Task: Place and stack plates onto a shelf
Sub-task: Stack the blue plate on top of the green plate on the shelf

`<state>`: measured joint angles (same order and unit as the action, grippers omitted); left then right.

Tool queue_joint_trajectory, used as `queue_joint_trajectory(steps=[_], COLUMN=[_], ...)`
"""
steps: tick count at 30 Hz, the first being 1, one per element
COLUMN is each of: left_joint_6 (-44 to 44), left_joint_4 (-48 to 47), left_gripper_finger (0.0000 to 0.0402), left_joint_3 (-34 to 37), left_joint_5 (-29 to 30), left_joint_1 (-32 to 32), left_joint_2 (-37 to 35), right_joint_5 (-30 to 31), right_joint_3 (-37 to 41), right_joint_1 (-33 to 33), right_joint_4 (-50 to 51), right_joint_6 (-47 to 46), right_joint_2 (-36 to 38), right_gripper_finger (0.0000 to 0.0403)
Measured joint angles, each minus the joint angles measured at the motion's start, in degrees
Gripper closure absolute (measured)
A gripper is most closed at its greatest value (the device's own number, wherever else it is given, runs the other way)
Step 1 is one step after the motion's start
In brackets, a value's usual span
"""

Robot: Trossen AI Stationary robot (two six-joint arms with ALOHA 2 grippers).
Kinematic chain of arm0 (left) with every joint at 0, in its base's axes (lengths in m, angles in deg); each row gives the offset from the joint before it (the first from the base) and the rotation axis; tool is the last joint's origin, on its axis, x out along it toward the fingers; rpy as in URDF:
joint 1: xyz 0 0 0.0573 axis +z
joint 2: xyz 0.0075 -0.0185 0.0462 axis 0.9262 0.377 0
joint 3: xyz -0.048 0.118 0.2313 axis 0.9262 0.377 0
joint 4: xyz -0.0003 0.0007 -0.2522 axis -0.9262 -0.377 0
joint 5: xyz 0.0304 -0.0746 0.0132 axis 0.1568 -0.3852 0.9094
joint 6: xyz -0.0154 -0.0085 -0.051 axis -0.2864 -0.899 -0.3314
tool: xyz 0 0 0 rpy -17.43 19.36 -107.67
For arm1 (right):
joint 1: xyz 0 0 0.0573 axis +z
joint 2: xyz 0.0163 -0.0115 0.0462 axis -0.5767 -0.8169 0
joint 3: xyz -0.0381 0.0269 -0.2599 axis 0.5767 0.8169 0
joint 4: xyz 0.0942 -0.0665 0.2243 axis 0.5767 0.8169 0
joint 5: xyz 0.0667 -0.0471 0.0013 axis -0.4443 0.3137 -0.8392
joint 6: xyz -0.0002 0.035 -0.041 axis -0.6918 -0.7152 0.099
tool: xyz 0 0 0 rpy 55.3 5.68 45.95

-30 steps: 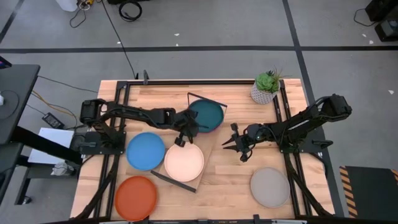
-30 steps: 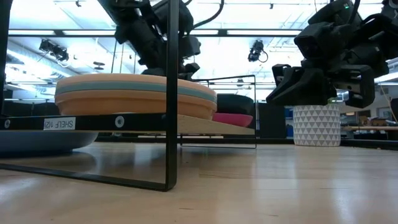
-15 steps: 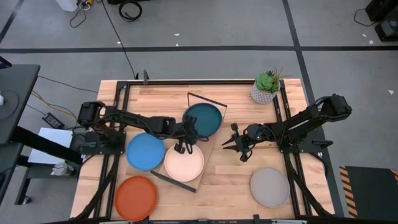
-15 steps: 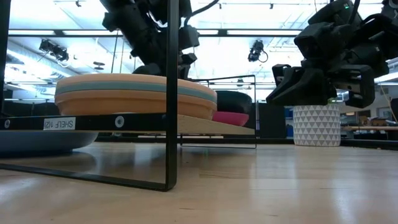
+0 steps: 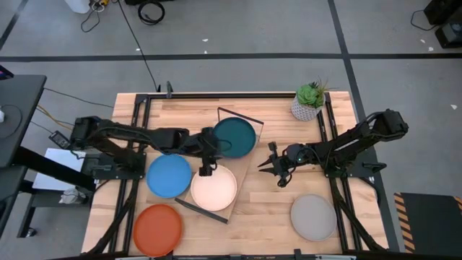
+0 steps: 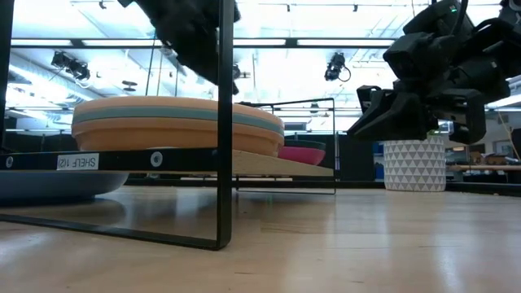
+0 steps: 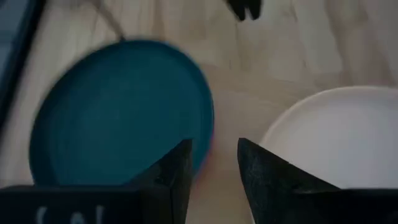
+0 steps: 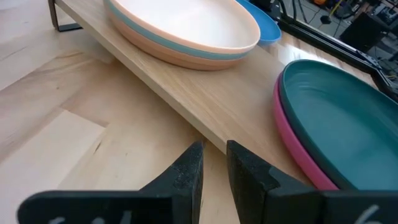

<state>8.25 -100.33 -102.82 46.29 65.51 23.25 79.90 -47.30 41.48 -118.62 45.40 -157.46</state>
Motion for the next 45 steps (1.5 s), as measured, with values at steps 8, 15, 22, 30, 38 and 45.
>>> queue_joint_trajectory(steps=[8,15,22,30,38,45], left_joint_6=[-22.52,-26.76,-19.3,-10.85,-10.24,-9.2], left_joint_4=[-32.69,-35.87,-32.95,-29.08,-28.92,-30.12], left_gripper_finger=[0.0279,0.0273,0.024,0.0246,0.0302,0.039], left_joint_3=[0.22,6.99,12.3,17.37,17.22,16.83], left_joint_5=[1.59,-3.03,-7.6,-8.07,-9.1,-10.4], left_joint_1=[1.66,7.49,14.4,15.71,15.64,14.39], left_joint_2=[-4.56,-3.5,-3.5,-3.24,-3.24,-3.24], right_joint_5=[-0.31,-1.79,-1.95,-1.97,-1.98,-1.99], right_joint_3=[0.0,0.0,0.0,0.0,0.0,0.0], right_joint_1=[0.0,0.0,0.0,-0.01,0.0,0.0], right_joint_4=[-0.77,-1.59,-1.72,-1.67,-1.68,-1.68], right_joint_6=[0.02,0.33,1.34,1.36,1.34,1.36], right_joint_2=[0.0,0.0,0.0,0.0,0.0,0.0], right_gripper_finger=[0.0325,0.0325,0.0325,0.0325,0.0325,0.0325])
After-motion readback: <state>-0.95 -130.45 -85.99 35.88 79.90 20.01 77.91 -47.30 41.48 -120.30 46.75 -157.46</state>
